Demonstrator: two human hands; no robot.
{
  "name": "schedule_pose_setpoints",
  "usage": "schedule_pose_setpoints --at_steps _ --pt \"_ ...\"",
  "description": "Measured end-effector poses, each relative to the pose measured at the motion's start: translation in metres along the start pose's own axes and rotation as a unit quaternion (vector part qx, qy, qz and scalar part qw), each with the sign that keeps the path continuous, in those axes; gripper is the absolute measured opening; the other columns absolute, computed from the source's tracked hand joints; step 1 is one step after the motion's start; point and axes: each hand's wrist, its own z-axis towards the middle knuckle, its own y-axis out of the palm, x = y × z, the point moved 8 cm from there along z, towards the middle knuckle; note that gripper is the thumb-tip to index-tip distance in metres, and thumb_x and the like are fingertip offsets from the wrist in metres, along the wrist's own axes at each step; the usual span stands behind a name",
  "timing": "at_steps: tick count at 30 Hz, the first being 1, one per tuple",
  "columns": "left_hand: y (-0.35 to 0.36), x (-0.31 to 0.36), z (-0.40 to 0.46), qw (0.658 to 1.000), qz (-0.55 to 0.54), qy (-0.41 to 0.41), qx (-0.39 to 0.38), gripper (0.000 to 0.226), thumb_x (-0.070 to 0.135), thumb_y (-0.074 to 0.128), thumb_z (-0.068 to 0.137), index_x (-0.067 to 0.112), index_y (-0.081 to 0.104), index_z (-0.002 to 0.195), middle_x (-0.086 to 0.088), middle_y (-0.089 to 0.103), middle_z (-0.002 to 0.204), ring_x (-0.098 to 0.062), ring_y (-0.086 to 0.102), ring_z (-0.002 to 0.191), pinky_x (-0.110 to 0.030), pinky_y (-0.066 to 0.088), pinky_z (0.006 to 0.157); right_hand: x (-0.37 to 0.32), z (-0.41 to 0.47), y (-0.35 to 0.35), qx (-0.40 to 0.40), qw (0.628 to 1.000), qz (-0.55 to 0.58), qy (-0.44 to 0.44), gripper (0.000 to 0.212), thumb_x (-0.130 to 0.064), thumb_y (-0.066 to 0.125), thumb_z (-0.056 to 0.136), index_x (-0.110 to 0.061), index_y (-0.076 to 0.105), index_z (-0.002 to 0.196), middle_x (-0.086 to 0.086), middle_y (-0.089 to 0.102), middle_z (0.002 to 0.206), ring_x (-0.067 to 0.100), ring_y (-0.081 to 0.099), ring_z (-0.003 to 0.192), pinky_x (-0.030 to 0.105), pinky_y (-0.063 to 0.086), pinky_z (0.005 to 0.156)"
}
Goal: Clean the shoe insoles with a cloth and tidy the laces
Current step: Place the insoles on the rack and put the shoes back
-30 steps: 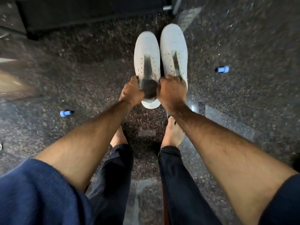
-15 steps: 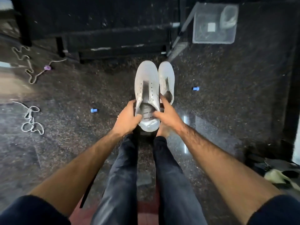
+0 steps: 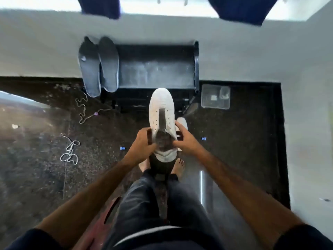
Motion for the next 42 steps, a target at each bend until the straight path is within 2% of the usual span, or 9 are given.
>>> schedule_pose_setpoints --at_steps 4,7,14,20,27,30,37,40,42 --pt "-0.018 -0.012 0.026 0.999 0.019 0.012 0.028 0.046 0.035 0.070 0.078 0.015 0.058 0.118 -0.003 0.063 0.112 -0.015 0.065 0.104 -0.040 0.058 0.086 -0.050 -0.005 -0.018 0.000 0.999 -0.045 -0.029 0.093 -0.009 0.072 0.080 -0.025 0.028 0.160 0.004 0.056 0.141 0.024 0.056 0.131 0.045 0.050 0.109" --pt "-0.031 -0.016 0.059 0.999 0.015 0.025 0.045 0.042 0.038 0.073 0.075 0.018 0.063 0.111 -0.004 0.068 0.106 -0.018 0.068 0.100 -0.048 0.058 0.084 -0.080 0.011 -0.031 0.008 0.997 -0.064 -0.040 0.095 -0.014 0.071 0.075 -0.029 0.030 0.159 0.007 0.061 0.135 0.024 0.062 0.123 0.047 0.052 0.107" --pt "-0.091 0.070 0.093 0.996 -0.010 0.021 0.081 0.053 0.021 0.074 0.083 0.005 0.050 0.127 -0.010 0.058 0.119 -0.025 0.062 0.105 -0.046 0.058 0.083 -0.133 0.081 -0.057 0.035 0.998 -0.032 -0.029 0.083 0.000 0.065 0.079 -0.025 0.041 0.154 0.010 0.064 0.131 0.024 0.064 0.117 0.046 0.056 0.101" --pt "-0.108 0.062 0.182 0.998 -0.023 -0.006 0.062 0.051 0.026 0.075 0.081 0.009 0.049 0.123 -0.009 0.059 0.116 -0.025 0.064 0.102 -0.045 0.060 0.081 -0.157 0.168 -0.067 0.065 0.997 -0.042 -0.025 0.070 0.006 0.060 0.081 -0.023 0.051 0.145 0.001 0.065 0.129 0.020 0.064 0.119 0.047 0.055 0.102" --pt "-0.113 0.037 0.246 0.998 -0.002 -0.027 0.050 0.050 0.011 0.067 0.084 0.002 0.049 0.131 -0.015 0.055 0.128 -0.026 0.055 0.117 -0.035 0.050 0.097 -0.157 0.233 -0.066 0.057 0.997 -0.059 -0.006 0.075 0.015 0.050 0.082 -0.021 0.049 0.148 0.000 0.065 0.128 0.016 0.065 0.113 0.040 0.057 0.099" --pt "-0.116 0.030 0.260 0.998 -0.014 -0.023 0.050 0.051 0.009 0.066 0.084 0.001 0.050 0.131 -0.016 0.057 0.128 -0.027 0.058 0.116 -0.041 0.051 0.099 -0.156 0.246 -0.065 0.057 0.997 -0.048 -0.003 0.078 0.015 0.050 0.081 -0.022 0.047 0.150 0.000 0.064 0.131 0.017 0.064 0.117 0.036 0.056 0.099" --pt "-0.111 0.010 0.262 0.998 -0.053 -0.013 0.032 0.068 0.038 0.060 0.079 0.019 0.043 0.142 -0.006 0.054 0.138 -0.025 0.059 0.120 -0.046 0.050 0.103 -0.137 0.261 -0.061 0.028 0.999 -0.038 -0.003 0.079 0.007 0.058 0.078 -0.022 0.045 0.150 0.001 0.060 0.142 0.016 0.058 0.129 0.042 0.049 0.110" --pt "-0.110 0.008 0.247 0.990 -0.109 -0.015 0.092 0.050 0.024 0.057 0.094 0.019 0.045 0.142 0.000 0.049 0.139 -0.014 0.050 0.128 -0.033 0.040 0.110 -0.126 0.245 -0.072 0.054 0.998 -0.021 -0.013 0.069 -0.003 0.067 0.089 -0.017 0.043 0.152 0.004 0.058 0.142 0.015 0.057 0.127 0.031 0.050 0.102" --pt "-0.108 0.000 0.227 0.975 -0.147 -0.025 0.164 0.037 0.018 0.051 0.098 0.019 0.050 0.135 -0.001 0.050 0.132 -0.013 0.053 0.119 -0.028 0.043 0.101 -0.115 0.224 -0.084 0.094 0.995 0.012 -0.037 0.058 -0.008 0.068 0.092 -0.017 0.050 0.147 0.005 0.064 0.134 0.016 0.062 0.119 0.029 0.055 0.094"
